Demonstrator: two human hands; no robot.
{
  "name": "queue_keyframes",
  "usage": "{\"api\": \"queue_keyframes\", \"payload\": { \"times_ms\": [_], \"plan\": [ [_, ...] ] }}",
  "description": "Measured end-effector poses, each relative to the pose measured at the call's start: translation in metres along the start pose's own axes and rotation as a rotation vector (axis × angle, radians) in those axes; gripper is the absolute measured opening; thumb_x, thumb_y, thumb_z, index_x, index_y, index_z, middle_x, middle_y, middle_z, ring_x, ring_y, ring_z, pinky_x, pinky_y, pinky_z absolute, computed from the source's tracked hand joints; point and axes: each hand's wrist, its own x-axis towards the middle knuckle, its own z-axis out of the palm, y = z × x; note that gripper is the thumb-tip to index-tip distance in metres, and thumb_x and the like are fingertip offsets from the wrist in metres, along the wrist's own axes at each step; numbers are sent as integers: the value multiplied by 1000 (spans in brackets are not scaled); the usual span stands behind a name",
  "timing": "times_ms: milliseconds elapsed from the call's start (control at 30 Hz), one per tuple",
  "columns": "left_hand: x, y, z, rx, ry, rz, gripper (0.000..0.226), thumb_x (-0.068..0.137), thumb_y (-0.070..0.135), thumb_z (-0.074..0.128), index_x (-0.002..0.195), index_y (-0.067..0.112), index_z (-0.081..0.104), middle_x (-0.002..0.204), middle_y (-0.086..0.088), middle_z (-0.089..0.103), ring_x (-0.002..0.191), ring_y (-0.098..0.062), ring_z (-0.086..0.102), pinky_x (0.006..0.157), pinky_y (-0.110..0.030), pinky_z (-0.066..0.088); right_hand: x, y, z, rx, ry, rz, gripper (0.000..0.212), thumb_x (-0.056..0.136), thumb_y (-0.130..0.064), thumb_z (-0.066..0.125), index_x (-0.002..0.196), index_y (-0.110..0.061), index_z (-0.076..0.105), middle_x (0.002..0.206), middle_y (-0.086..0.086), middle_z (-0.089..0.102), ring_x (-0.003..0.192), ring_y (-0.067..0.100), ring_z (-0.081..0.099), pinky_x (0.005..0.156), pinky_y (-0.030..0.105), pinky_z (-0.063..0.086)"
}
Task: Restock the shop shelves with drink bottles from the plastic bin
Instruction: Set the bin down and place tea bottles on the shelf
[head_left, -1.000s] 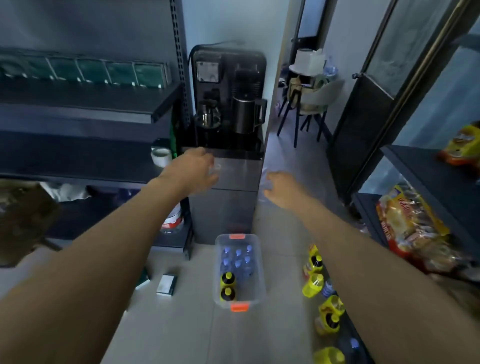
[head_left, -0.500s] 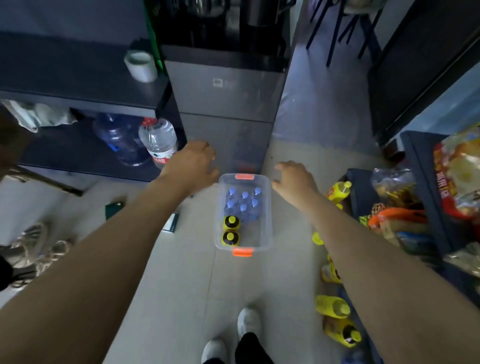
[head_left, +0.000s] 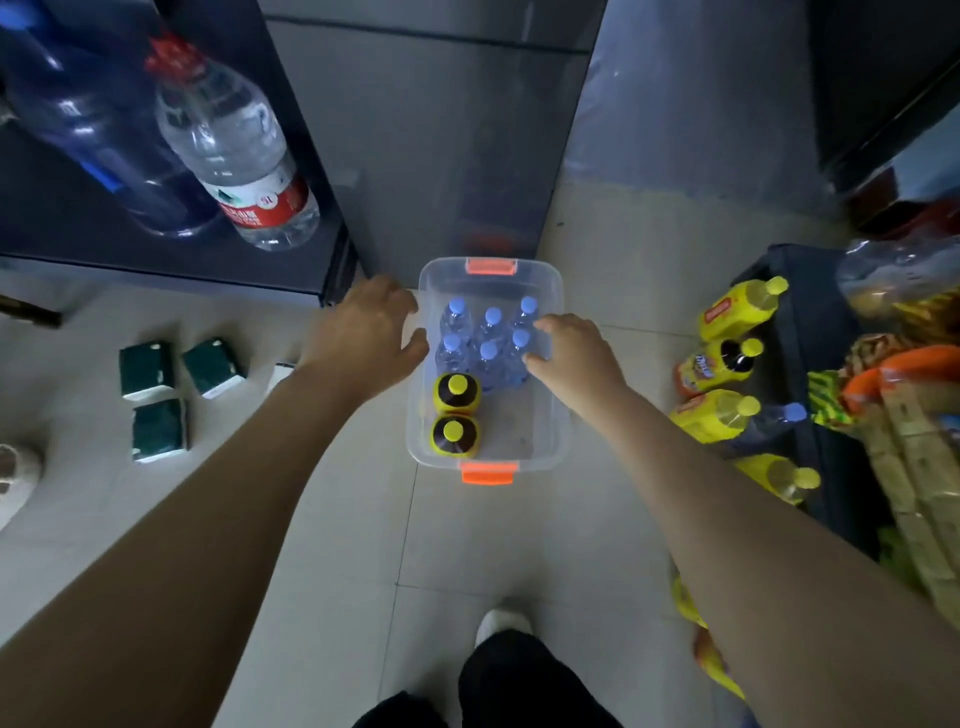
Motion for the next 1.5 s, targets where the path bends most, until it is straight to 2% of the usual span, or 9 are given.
{"api": "queue_keyframes", "payload": {
  "times_ms": [333, 467, 567, 700, 967, 1100, 1267, 1367, 1500],
  "plan": [
    [-13, -69, 183, 6, 21, 74, 38, 87, 31, 53, 113, 5, 60, 116, -13, 54, 111, -31, 49, 84, -42, 46, 32, 51, 191, 173, 34, -18, 50, 84, -26, 65, 130, -10, 53, 131, 10, 56, 124, 29, 48, 102, 40, 39],
    [-21, -81, 222, -24, 49, 70, 36, 86, 29, 56, 112, 4, 61, 114, -15, 56, 109, -32, 49, 85, -43, 47, 34, 59, 230, 273, 29, -79, 46, 83, -24, 68, 126, -9, 58, 127, 8, 59, 119, 22, 52, 97, 24, 35],
    [-25, -84, 236, -38, 65, 55, 34, 86, 26, 59, 113, 5, 60, 116, -13, 55, 111, -30, 49, 85, -40, 45, 31, 58, 245, 371, -8, -89, 48, 83, -26, 70, 126, -11, 58, 128, 3, 59, 120, 17, 53, 94, 19, 34],
    [-30, -87, 242, -56, 84, 42, 32, 86, 24, 59, 112, 5, 61, 116, -13, 56, 111, -30, 49, 82, -38, 43, 28, 50, 253, 424, -94, -106, 53, 79, -28, 74, 126, -13, 57, 126, 3, 60, 117, 17, 54, 99, 28, 39],
    [-27, -95, 252, -97, 144, 45, 30, 85, 21, 60, 109, 3, 62, 112, -15, 57, 106, -32, 51, 83, -38, 43, 41, 51, 278, 625, -130, -49, 48, 73, -20, 80, 117, -19, 63, 99, -9, 64, 99, 10, 60, 91, 22, 45],
    [-29, -99, 262, -111, 134, 23, 31, 86, 22, 59, 111, 4, 61, 116, -13, 56, 109, -30, 51, 84, -36, 42, 50, 57, 282, 712, -198, -29, 49, 71, -17, 81, 116, -21, 64, 106, -2, 67, 107, 15, 62, 101, 32, 46],
    [-31, -106, 274, -131, 123, 11, 30, 85, 21, 61, 109, 3, 62, 115, -15, 57, 107, -32, 52, 87, -37, 42, 55, 61, 285, 627, -218, -72, 54, 68, -15, 82, 119, -20, 64, 114, 3, 68, 111, 19, 60, 103, 40, 44],
    [-30, -108, 278, -132, 118, 16, 29, 84, 20, 61, 107, 2, 63, 113, -15, 57, 105, -33, 52, 86, -38, 43, 57, 61, 291, 641, -189, -93, 48, 71, -16, 79, 117, -21, 65, 112, 1, 68, 111, 19, 60, 103, 41, 44],
    [-27, -108, 278, -125, 125, 39, 29, 84, 20, 61, 108, 2, 63, 113, -15, 57, 105, -32, 53, 86, -39, 44, 57, 62, 292, 708, -162, -119, 35, 74, -17, 76, 102, -36, 64, 108, 1, 69, 108, 20, 62, 101, 45, 45]
  ]
}}
